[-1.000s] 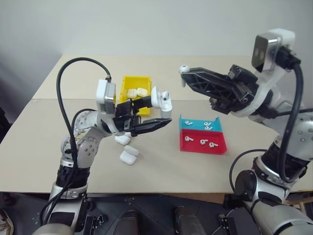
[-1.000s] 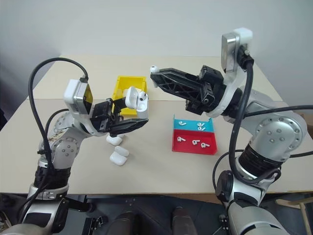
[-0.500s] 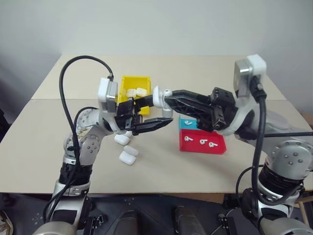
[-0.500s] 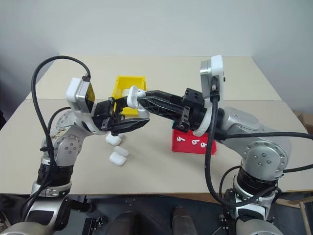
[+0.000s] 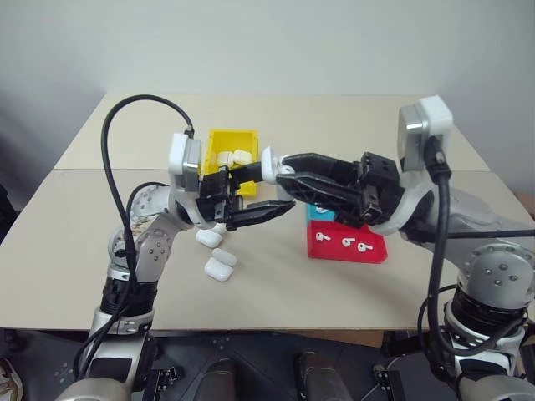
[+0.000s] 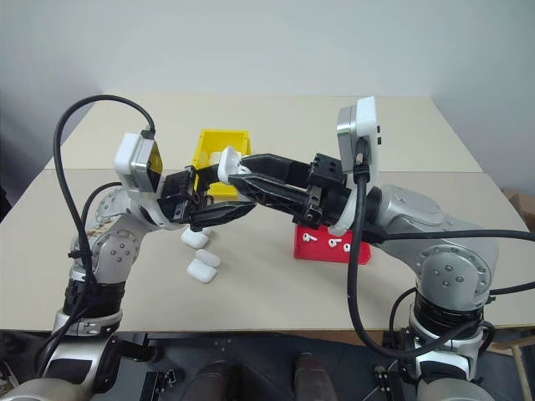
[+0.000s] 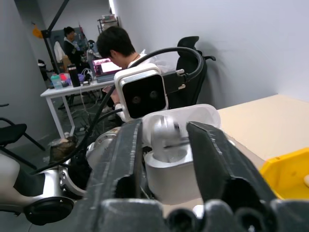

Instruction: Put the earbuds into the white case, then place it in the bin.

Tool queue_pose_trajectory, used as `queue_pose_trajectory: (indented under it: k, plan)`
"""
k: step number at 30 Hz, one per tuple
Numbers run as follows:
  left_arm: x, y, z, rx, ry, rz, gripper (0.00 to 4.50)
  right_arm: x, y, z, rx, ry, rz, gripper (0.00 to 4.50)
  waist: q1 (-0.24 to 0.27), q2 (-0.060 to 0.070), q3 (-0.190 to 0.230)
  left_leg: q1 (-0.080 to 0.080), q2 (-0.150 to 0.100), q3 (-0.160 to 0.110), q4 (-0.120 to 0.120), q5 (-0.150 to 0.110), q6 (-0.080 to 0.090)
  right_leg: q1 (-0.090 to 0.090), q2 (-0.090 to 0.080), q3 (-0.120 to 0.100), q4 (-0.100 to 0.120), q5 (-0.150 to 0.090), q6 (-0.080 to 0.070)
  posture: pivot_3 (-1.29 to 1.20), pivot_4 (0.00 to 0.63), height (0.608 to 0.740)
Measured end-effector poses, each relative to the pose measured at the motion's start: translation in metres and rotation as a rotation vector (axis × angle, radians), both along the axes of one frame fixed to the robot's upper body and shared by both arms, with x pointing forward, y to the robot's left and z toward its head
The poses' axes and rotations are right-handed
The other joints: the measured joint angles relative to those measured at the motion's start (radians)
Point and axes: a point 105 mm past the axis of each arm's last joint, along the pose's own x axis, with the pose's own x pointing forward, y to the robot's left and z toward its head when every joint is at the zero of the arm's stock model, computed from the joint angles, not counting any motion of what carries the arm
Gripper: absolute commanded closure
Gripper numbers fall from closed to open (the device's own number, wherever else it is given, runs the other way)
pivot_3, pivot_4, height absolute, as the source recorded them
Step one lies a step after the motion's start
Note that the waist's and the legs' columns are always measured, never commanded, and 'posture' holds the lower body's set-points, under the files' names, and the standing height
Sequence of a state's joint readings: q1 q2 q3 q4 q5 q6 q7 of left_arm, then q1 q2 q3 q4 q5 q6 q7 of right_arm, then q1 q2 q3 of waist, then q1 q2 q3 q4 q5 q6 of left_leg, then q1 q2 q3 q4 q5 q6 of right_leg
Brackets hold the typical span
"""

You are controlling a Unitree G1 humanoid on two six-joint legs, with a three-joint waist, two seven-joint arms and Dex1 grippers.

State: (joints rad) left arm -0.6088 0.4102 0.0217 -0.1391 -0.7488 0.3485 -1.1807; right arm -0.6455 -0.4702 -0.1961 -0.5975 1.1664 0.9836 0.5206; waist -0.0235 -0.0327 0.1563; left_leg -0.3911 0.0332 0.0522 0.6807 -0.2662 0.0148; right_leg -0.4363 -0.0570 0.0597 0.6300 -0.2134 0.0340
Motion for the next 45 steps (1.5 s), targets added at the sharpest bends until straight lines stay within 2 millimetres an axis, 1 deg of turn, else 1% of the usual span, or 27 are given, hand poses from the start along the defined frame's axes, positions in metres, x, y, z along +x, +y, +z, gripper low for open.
queue_pose_trajectory:
  k: [5, 10, 15, 18, 19, 23, 24, 25, 26, 29, 30, 31, 33, 36, 38, 41, 45]
  plan:
    - [0.002, 0.001, 0.000, -0.005, 0.005, 0.012, 1.72, -0.004, 0.002, 0.001, -0.002, -0.007, 0.024, 0.02, 0.000, 0.000, 0.000, 0.000, 0.000, 0.000, 0.000, 0.000, 0.000, 0.000, 0.000, 0.000, 0.000, 0.000, 0.000, 0.00, 0.150, 0.740]
    - [0.003, 0.001, 0.000, -0.009, 0.009, 0.012, 1.72, -0.002, -0.004, -0.001, -0.031, -0.009, -0.003, 0.02, 0.004, 0.000, 0.000, 0.000, 0.000, 0.000, 0.000, 0.000, 0.000, 0.000, 0.000, 0.000, 0.000, 0.000, 0.000, 0.00, 0.150, 0.740]
    - [0.002, 0.001, 0.000, -0.010, 0.004, 0.008, 1.72, -0.002, -0.021, -0.008, -0.068, 0.020, -0.032, 0.02, 0.008, 0.000, 0.000, 0.000, 0.000, 0.000, 0.000, 0.000, 0.000, 0.000, 0.000, 0.000, -0.001, 0.000, 0.000, 0.00, 0.150, 0.740]
    - [0.002, 0.000, 0.000, -0.010, 0.004, 0.007, 1.72, 0.002, -0.029, -0.005, -0.089, 0.016, -0.045, 0.63, 0.005, 0.000, 0.000, 0.001, 0.000, 0.001, 0.000, 0.000, 0.000, 0.001, 0.000, 0.000, 0.000, 0.000, 0.000, 0.00, 0.150, 0.740]
    - [0.002, 0.000, 0.000, -0.009, 0.006, 0.006, 1.72, 0.005, -0.031, -0.001, -0.093, 0.008, -0.051, 0.88, 0.003, 0.000, 0.000, 0.001, 0.000, 0.001, 0.000, 0.000, 0.000, 0.001, 0.000, 0.001, 0.000, 0.000, 0.000, 0.00, 0.150, 0.740]
    - [0.008, -0.006, -0.008, 0.025, 0.025, 0.029, 1.72, 0.020, -0.033, 0.025, -0.174, -0.113, -0.098, 2.24, 0.002, 0.000, 0.000, 0.001, 0.000, 0.003, 0.000, 0.000, 0.000, 0.001, 0.001, 0.001, 0.000, 0.000, 0.000, 0.00, 0.150, 0.740]
    - [0.010, -0.008, -0.011, 0.035, 0.029, 0.034, 1.72, 0.023, -0.031, 0.029, -0.199, -0.143, -0.107, 2.63, 0.002, 0.000, 0.000, 0.001, 0.000, 0.003, 0.000, 0.000, 0.000, 0.001, 0.001, 0.001, -0.001, 0.000, 0.000, 0.00, 0.150, 0.740]
    - [0.012, -0.010, -0.013, 0.045, 0.031, 0.040, 1.72, 0.027, -0.029, 0.033, -0.222, -0.169, -0.110, 2.87, 0.003, 0.000, 0.000, 0.001, 0.000, 0.004, 0.000, 0.000, 0.000, 0.001, 0.001, 0.001, -0.001, 0.000, 0.000, 0.00, 0.150, 0.740]
    - [0.015, -0.012, -0.017, 0.054, 0.033, 0.050, 1.72, 0.032, -0.025, 0.037, -0.253, -0.200, -0.106, 3.23, 0.002, 0.000, 0.000, 0.001, 0.000, 0.005, 0.000, 0.000, 0.000, 0.000, 0.001, 0.001, -0.001, 0.000, 0.000, 0.00, 0.150, 0.740]
    - [0.018, -0.019, -0.023, 0.063, 0.029, 0.055, 1.72, 0.041, -0.015, 0.051, -0.289, -0.280, -0.090, 4.29, 0.004, 0.000, 0.000, 0.000, 0.000, 0.006, 0.000, 0.000, 0.000, -0.001, 0.001, 0.001, -0.001, 0.000, 0.000, 0.00, 0.150, 0.740]
    - [0.019, -0.020, -0.025, 0.066, 0.025, 0.060, 1.72, 0.043, -0.011, 0.055, -0.303, -0.309, -0.080, 4.49, 0.005, 0.000, 0.000, -0.001, 0.000, 0.006, 0.000, 0.000, 0.001, -0.001, 0.001, 0.001, -0.001, 0.000, 0.000, 0.00, 0.150, 0.740]
    - [0.020, -0.021, -0.026, 0.072, 0.023, 0.067, 1.72, 0.045, -0.005, 0.056, -0.326, -0.340, -0.065, 4.49, 0.006, 0.000, 0.000, -0.001, 0.000, 0.006, 0.000, 0.000, 0.001, -0.001, 0.001, 0.001, -0.001, 0.000, 0.000, 0.00, 0.150, 0.740]
    - [0.021, -0.023, -0.027, 0.074, 0.022, 0.069, 1.72, 0.047, 0.004, 0.053, -0.373, -0.379, -0.035, 4.49, 0.006, 0.000, 0.000, -0.002, 0.000, 0.006, 0.000, 0.000, 0.001, -0.001, 0.001, 0.001, -0.001, 0.000, 0.000, 0.00, 0.150, 0.740]
    - [0.023, -0.024, -0.029, 0.088, 0.011, 0.081, 1.72, 0.047, 0.017, 0.035, -0.497, -0.429, 0.035, 4.49, 0.008, 0.000, 0.000, -0.002, 0.000, 0.006, 0.000, 0.000, 0.001, -0.002, 0.001, 0.000, -0.001, 0.000, 0.000, 0.00, 0.150, 0.740]
    - [0.023, -0.024, -0.030, 0.091, 0.010, 0.084, 1.72, 0.045, 0.022, 0.025, -0.556, -0.453, 0.082, 4.49, 0.009, 0.000, 0.000, -0.002, 0.000, 0.006, 0.000, 0.000, 0.001, -0.002, 0.000, 0.000, -0.001, 0.000, 0.000, 0.00, 0.150, 0.740]
    - [0.024, -0.023, -0.029, 0.091, 0.010, 0.089, 1.72, 0.041, 0.024, 0.016, -0.641, -0.515, 0.145, 4.49, 0.009, 0.000, 0.000, -0.002, 0.000, 0.006, 0.000, 0.000, 0.001, -0.002, 0.000, 0.000, -0.001, 0.000, 0.000, 0.00, 0.150, 0.740]
    - [0.025, -0.020, -0.031, 0.105, 0.015, 0.101, 1.72, 0.038, 0.017, 0.015, -0.710, -0.593, 0.157, 4.49, 0.009, 0.000, 0.000, -0.002, 0.000, 0.005, 0.000, 0.000, 0.001, -0.002, 0.000, -0.001, -0.001, 0.000, 0.000, 0.00, 0.150, 0.740]
